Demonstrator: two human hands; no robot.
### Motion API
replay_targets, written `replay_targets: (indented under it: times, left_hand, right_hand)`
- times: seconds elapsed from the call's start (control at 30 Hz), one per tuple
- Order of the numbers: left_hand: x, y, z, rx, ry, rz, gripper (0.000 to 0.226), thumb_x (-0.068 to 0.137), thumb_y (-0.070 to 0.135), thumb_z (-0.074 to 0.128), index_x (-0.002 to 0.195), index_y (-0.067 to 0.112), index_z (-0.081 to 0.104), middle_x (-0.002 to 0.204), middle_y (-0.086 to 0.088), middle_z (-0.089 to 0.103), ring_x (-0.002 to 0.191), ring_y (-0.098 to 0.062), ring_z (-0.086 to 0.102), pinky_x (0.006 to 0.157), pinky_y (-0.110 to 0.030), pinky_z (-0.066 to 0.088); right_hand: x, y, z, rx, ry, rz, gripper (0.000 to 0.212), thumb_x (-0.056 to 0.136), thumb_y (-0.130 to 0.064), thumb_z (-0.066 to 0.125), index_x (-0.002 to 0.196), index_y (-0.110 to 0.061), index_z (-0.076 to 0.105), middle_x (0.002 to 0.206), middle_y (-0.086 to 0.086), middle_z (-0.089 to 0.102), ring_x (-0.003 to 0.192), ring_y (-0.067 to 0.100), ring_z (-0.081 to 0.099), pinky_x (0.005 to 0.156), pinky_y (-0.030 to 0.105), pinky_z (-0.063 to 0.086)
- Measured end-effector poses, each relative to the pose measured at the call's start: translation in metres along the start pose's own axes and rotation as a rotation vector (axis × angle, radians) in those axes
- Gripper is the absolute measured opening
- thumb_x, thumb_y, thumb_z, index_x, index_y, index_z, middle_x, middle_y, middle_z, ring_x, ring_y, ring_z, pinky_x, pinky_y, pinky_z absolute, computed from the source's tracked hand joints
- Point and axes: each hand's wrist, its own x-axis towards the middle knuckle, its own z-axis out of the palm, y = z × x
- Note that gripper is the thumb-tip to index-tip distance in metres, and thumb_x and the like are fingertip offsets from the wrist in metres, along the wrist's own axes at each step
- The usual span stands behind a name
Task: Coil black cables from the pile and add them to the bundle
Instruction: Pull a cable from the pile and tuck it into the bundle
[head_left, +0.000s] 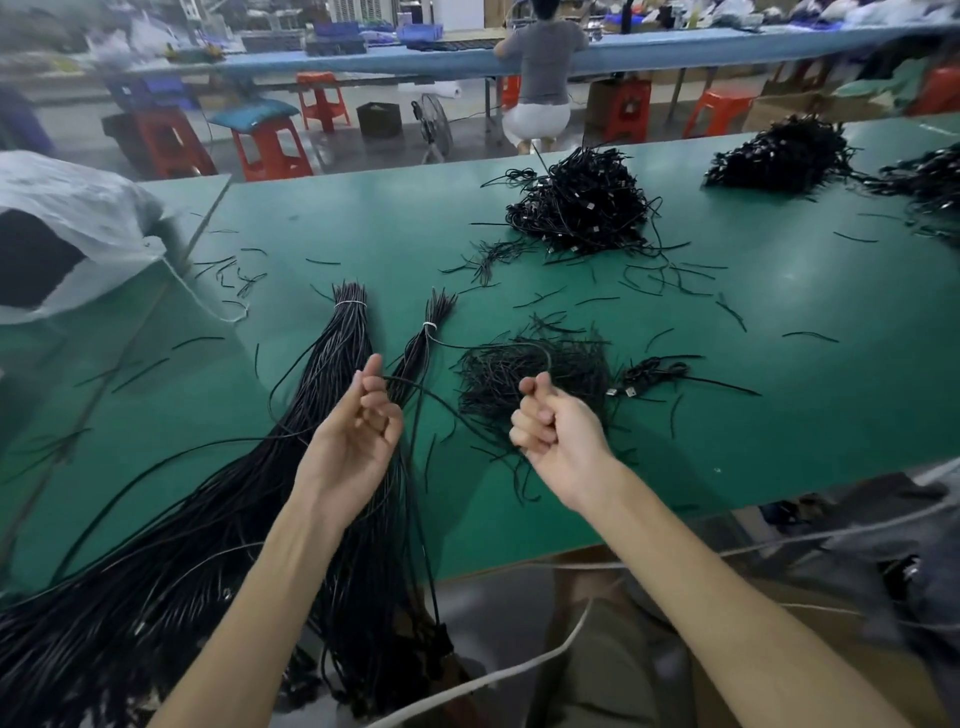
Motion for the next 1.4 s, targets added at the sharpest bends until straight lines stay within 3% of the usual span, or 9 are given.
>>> replay_targets:
  times: [0.33, 0.47, 0.67, 0.8, 1.0, 1.1, 1.23, 1.33, 1.4]
  left_hand:
    - [-0.006, -0.009, 0.022, 0.126, 0.062, -0.026, 0.040, 0.107, 0.043, 0.042, 0.082, 0.016, 0.056, 0.094, -0.002, 0.063, 0.102, -0.018, 0.068, 0.098, -0.035, 0.056]
    - [-0.016, 0.000, 0.032, -0.141, -0.151, -0.230, 0.044, 0.113, 0.042, 0.031, 0.087, 0.016, 0.055, 0.071, 0.008, 0.048, 0.054, -0.004, 0.035, 0.053, -0.018, 0.034]
    - [-0.019, 0.007, 0.041, 0.288, -0.127, -0.126, 0.047, 0.110, 0.048, 0.037, 0.076, 0.022, 0.057, 0.057, 0.010, 0.028, 0.050, -0.010, 0.015, 0.048, -0.025, 0.020]
    - [-0.021, 0.007, 0.045, 0.331, -0.188, -0.071, 0.037, 0.109, 0.042, 0.043, 0.087, 0.020, 0.064, 0.064, 0.010, 0.031, 0.054, -0.007, 0.027, 0.053, -0.022, 0.033]
    - [-0.026, 0.012, 0.062, 0.196, -0.268, -0.029, 0.038, 0.113, 0.034, 0.035, 0.095, 0.017, 0.064, 0.064, 0.010, 0.038, 0.055, -0.007, 0.036, 0.065, -0.021, 0.044]
    - [-0.028, 0.015, 0.068, 0.169, -0.276, 0.034, 0.048, 0.115, 0.018, 0.020, 0.097, 0.015, 0.065, 0.071, 0.007, 0.050, 0.061, -0.009, 0.050, 0.087, -0.029, 0.055]
    - [-0.030, 0.011, 0.068, 0.236, -0.268, 0.050, 0.046, 0.115, 0.031, 0.022, 0.100, 0.017, 0.063, 0.080, 0.009, 0.056, 0.069, -0.008, 0.056, 0.082, -0.027, 0.056]
    - [-0.033, 0.016, 0.059, 0.181, -0.419, -0.122, 0.040, 0.114, 0.023, 0.028, 0.101, 0.007, 0.062, 0.068, 0.004, 0.053, 0.054, -0.011, 0.052, 0.062, -0.025, 0.053]
    - [-0.037, 0.024, 0.053, 0.338, -0.567, -0.255, 0.035, 0.112, 0.019, 0.033, 0.095, 0.002, 0.059, 0.058, 0.002, 0.048, 0.043, -0.016, 0.047, 0.052, -0.025, 0.049]
  right_hand:
    - [-0.025, 0.069, -0.003, -0.170, -0.056, 0.308, 0.028, 0.110, -0.019, 0.044, 0.106, 0.002, 0.063, 0.061, 0.000, 0.050, 0.047, 0.009, 0.040, 0.043, 0.022, 0.033]
    - [-0.018, 0.067, -0.004, -0.331, 0.012, 0.234, 0.027, 0.110, -0.021, 0.047, 0.113, 0.003, 0.058, 0.076, 0.009, 0.068, 0.060, 0.014, 0.058, 0.056, 0.027, 0.048]
    - [-0.012, 0.045, -0.006, -0.801, 0.046, 0.055, 0.063, 0.099, -0.025, 0.065, 0.148, -0.004, 0.032, 0.119, 0.008, 0.064, 0.098, 0.013, 0.067, 0.108, 0.043, 0.045]
    - [-0.014, 0.040, -0.006, -0.889, -0.024, -0.072, 0.102, 0.098, -0.035, 0.068, 0.163, -0.020, -0.008, 0.168, -0.002, 0.012, 0.131, 0.009, 0.045, 0.106, 0.031, 0.038]
    - [-0.035, 0.043, 0.004, -1.369, -0.089, -0.355, 0.096, 0.095, -0.070, 0.047, 0.164, -0.026, -0.004, 0.161, 0.000, -0.041, 0.152, 0.023, -0.030, 0.127, 0.050, -0.002]
    - [-0.042, 0.049, 0.010, -1.835, -0.156, -0.697, 0.091, 0.094, -0.079, 0.010, 0.160, -0.018, 0.026, 0.169, 0.016, -0.012, 0.151, 0.030, -0.032, 0.122, 0.055, -0.018]
    - [-0.040, 0.064, 0.011, -1.698, -0.509, -0.520, 0.041, 0.111, -0.036, 0.035, 0.127, -0.009, 0.062, 0.135, 0.006, 0.064, 0.137, 0.018, 0.048, 0.128, 0.043, 0.013]
    - [-0.033, 0.059, 0.005, -1.718, -0.403, -0.424, 0.025, 0.108, -0.012, 0.038, 0.098, -0.015, 0.061, 0.090, -0.011, 0.067, 0.074, 0.002, 0.057, 0.082, 0.033, 0.051]
    - [-0.027, 0.047, 0.005, -1.726, -0.314, -0.429, 0.023, 0.109, -0.018, 0.046, 0.090, -0.013, 0.059, 0.095, -0.009, 0.071, 0.077, 0.003, 0.062, 0.070, 0.025, 0.050]
